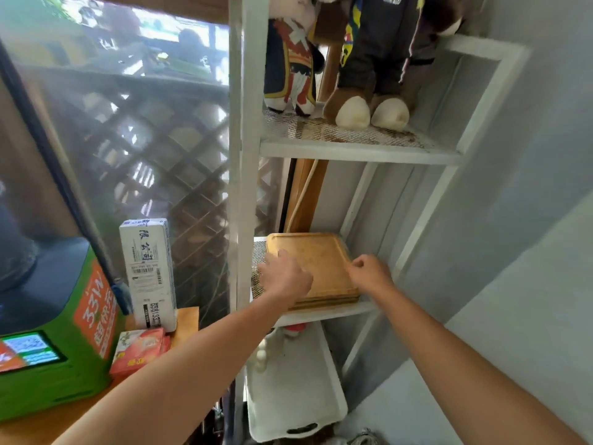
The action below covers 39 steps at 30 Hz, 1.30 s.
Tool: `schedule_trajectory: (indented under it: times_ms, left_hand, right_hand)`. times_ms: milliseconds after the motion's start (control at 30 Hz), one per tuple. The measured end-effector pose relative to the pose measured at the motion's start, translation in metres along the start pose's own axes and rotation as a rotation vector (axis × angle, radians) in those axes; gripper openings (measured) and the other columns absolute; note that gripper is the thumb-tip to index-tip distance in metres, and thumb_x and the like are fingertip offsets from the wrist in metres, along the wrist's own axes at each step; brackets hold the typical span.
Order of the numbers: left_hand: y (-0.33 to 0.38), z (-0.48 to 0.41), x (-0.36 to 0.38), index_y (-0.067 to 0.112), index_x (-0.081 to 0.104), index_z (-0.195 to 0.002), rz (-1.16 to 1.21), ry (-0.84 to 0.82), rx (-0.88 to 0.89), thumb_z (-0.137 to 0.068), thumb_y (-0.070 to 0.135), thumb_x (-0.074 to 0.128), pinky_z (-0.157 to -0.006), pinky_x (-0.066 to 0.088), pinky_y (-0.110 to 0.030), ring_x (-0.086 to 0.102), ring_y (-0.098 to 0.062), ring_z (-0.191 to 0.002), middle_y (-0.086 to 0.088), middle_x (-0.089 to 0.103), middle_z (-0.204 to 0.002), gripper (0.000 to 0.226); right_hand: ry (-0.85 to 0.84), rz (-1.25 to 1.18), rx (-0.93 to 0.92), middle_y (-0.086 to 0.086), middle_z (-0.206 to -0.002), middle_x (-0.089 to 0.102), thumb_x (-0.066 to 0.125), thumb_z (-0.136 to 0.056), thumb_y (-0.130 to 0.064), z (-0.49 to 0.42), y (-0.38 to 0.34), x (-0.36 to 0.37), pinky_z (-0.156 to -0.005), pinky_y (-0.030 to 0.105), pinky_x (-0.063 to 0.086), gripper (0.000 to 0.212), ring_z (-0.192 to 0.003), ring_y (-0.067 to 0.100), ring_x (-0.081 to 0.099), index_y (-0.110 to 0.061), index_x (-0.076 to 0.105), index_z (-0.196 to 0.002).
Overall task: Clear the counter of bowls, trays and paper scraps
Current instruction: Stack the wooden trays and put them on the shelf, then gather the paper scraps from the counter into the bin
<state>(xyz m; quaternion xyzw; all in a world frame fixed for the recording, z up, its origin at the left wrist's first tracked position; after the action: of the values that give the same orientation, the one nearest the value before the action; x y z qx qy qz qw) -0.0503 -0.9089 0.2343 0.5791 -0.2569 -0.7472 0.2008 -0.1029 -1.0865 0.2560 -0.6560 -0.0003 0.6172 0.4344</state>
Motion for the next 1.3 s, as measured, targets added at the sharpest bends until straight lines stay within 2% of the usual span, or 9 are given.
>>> schedule_trajectory:
  times_ms: [100, 233, 367, 500, 633, 800, 933, 1033, 1300]
  left_hand:
    - [0.0, 0.032, -0.001, 0.007, 0.046, -0.13, -0.074, 0.008, 0.227, -0.085, 0.022, 0.059, -0.102, 0.046, -0.049, 0.043, -0.036, -0.122, -0.018, 0.046, -0.131, 0.05]
    - [-0.025, 0.074, -0.011, 0.01, 0.058, -0.114, -0.134, -0.116, 0.403, -0.083, 0.026, 0.061, -0.079, 0.056, -0.04, 0.061, -0.031, -0.098, -0.012, 0.062, -0.11, 0.035]
    - [-0.096, 0.116, -0.024, 0.015, 0.063, -0.103, -0.264, -0.172, 0.561, -0.084, 0.032, 0.056, -0.07, 0.054, -0.036, 0.068, -0.034, -0.093, -0.011, 0.069, -0.102, 0.026]
    - [-0.22, 0.147, -0.041, 0.018, 0.054, -0.09, -0.34, -0.384, 0.464, -0.077, 0.027, 0.054, -0.063, 0.054, -0.033, 0.065, -0.025, -0.083, 0.001, 0.062, -0.087, 0.016]
    - [-0.364, 0.173, -0.073, 0.015, 0.059, -0.105, -0.436, -0.382, 0.351, -0.076, 0.032, 0.057, -0.071, 0.053, -0.037, 0.064, -0.031, -0.093, -0.006, 0.065, -0.1, 0.033]
    - [-0.511, 0.212, -0.13, 0.019, 0.054, -0.087, -0.572, -0.475, 0.159, -0.081, 0.032, 0.056, -0.067, 0.048, -0.037, 0.065, -0.03, -0.093, -0.003, 0.058, -0.091, 0.014]
    - [-0.568, 0.211, -0.18, 0.021, 0.055, -0.093, -0.547, -0.39, 0.047, -0.085, 0.029, 0.055, -0.067, 0.046, -0.035, 0.064, -0.028, -0.1, -0.005, 0.064, -0.105, 0.011]
    - [-0.603, 0.215, -0.202, 0.016, 0.06, -0.105, -0.501, -0.357, -0.053, -0.084, 0.028, 0.058, -0.071, 0.046, -0.035, 0.064, -0.029, -0.106, -0.008, 0.066, -0.114, 0.023]
    - [-0.649, 0.193, -0.259, 0.017, 0.059, -0.097, -0.263, -0.192, -0.231, -0.079, 0.032, 0.053, -0.077, 0.05, -0.036, 0.061, -0.029, -0.101, -0.008, 0.066, -0.107, 0.023]
  right_hand:
    - [-0.044, 0.039, -0.026, 0.009, -0.092, 0.065, 0.052, -0.092, -0.022, 0.038, -0.002, 0.01, -0.075, 0.033, 0.048, 0.019, -0.09, 0.028, 0.063, -0.01, 0.067, -0.091]
    - [-0.092, 0.094, -0.028, 0.002, -0.072, 0.058, 0.056, -0.09, -0.024, 0.102, -0.006, 0.04, -0.059, 0.029, 0.04, 0.023, -0.067, 0.018, 0.053, -0.017, 0.056, -0.068]
    - [-0.157, 0.162, 0.009, 0.001, -0.076, 0.062, 0.059, -0.09, -0.028, 0.178, -0.009, 0.088, -0.069, 0.03, 0.043, 0.028, -0.077, 0.021, 0.058, -0.024, 0.053, -0.063]
    - [-0.243, 0.161, 0.077, 0.002, -0.076, 0.055, 0.058, -0.088, -0.024, 0.263, -0.01, 0.173, -0.07, 0.034, 0.043, 0.025, -0.08, 0.024, 0.054, -0.021, 0.048, -0.066]
    - [-0.343, 0.155, 0.056, 0.006, -0.089, 0.065, 0.06, -0.088, -0.028, 0.346, -0.036, 0.278, -0.077, 0.032, 0.044, 0.021, -0.093, 0.027, 0.061, -0.022, 0.052, -0.069]
    - [-0.575, 0.211, -0.026, 0.006, -0.098, 0.066, 0.058, -0.085, -0.033, 0.417, -0.099, 0.365, -0.083, 0.037, 0.053, 0.012, -0.093, 0.026, 0.064, -0.022, 0.06, -0.081]
    - [-0.609, 0.22, -0.136, 0.003, -0.098, 0.063, 0.055, -0.089, -0.031, 0.42, -0.152, 0.399, -0.078, 0.036, 0.051, 0.016, -0.09, 0.023, 0.059, -0.017, 0.062, -0.092]
    - [-0.659, 0.231, -0.193, 0.003, -0.099, 0.062, 0.054, -0.09, -0.03, 0.426, -0.178, 0.427, -0.078, 0.037, 0.05, 0.015, -0.09, 0.022, 0.059, -0.017, 0.061, -0.093]
    - [-0.78, 0.258, -0.366, 0.004, -0.102, 0.064, 0.055, -0.087, -0.032, 0.424, -0.25, 0.494, -0.084, 0.041, 0.053, 0.021, -0.093, 0.023, 0.06, -0.018, 0.063, -0.099]
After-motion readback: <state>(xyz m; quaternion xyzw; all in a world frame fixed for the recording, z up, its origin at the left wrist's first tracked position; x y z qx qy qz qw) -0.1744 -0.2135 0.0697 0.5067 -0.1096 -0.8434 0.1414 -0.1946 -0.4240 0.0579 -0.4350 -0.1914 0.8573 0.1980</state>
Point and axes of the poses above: each hand's wrist, its own z-axis away from the middle knuckle, its own x-axis out of the palm, y = z × x, the point moved 3 cm from there along -z, towards the middle knuckle
